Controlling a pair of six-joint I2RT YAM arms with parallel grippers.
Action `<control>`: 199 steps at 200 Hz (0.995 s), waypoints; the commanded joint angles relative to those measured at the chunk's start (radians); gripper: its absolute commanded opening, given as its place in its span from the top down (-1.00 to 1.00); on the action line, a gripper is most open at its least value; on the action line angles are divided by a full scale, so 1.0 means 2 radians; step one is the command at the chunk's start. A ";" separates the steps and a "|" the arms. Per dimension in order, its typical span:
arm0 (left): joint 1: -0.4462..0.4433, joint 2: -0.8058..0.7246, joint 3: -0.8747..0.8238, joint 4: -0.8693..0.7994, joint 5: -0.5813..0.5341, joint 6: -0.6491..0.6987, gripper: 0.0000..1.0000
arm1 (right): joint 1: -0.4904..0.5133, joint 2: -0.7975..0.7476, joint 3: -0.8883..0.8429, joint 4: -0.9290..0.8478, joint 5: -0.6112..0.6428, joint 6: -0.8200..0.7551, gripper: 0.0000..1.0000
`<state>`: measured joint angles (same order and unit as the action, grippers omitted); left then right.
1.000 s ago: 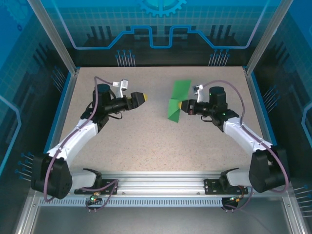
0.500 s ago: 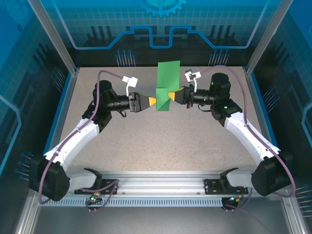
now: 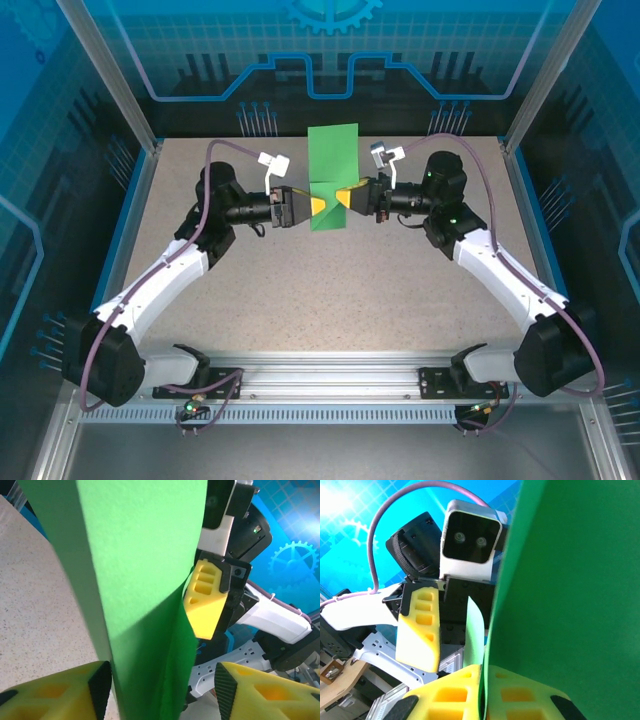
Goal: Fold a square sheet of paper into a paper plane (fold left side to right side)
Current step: Turn over the paper at the center of the table.
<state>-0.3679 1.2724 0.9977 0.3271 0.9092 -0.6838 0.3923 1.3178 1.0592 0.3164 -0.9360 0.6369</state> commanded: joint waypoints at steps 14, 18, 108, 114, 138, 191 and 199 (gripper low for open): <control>-0.002 -0.004 0.007 0.012 -0.011 0.004 0.07 | 0.003 -0.001 -0.008 0.016 -0.001 0.005 0.79; -0.002 -0.004 0.007 0.012 -0.012 0.004 0.11 | 0.003 -0.001 -0.009 0.014 0.000 0.005 0.79; -0.002 -0.008 0.008 -0.052 -0.039 0.045 0.83 | -0.009 -0.019 -0.025 -0.020 0.028 -0.014 0.49; -0.002 -0.009 0.010 -0.069 -0.045 0.055 0.84 | -0.012 -0.025 -0.027 -0.046 0.038 -0.021 0.40; -0.005 -0.013 0.026 -0.162 -0.087 0.114 0.90 | -0.032 -0.048 -0.032 -0.128 0.088 -0.056 0.23; -0.076 0.019 0.109 -0.436 -0.353 0.265 1.00 | -0.085 -0.088 -0.025 -0.377 0.343 -0.099 -0.15; -0.091 0.030 0.119 -0.460 -0.395 0.273 1.00 | -0.096 -0.090 -0.025 -0.408 0.385 -0.087 -0.28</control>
<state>-0.4763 1.2861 1.1572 -0.3016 0.4519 -0.3027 0.2535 1.1622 0.9966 -0.1921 -0.4942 0.4740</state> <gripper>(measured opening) 0.049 0.572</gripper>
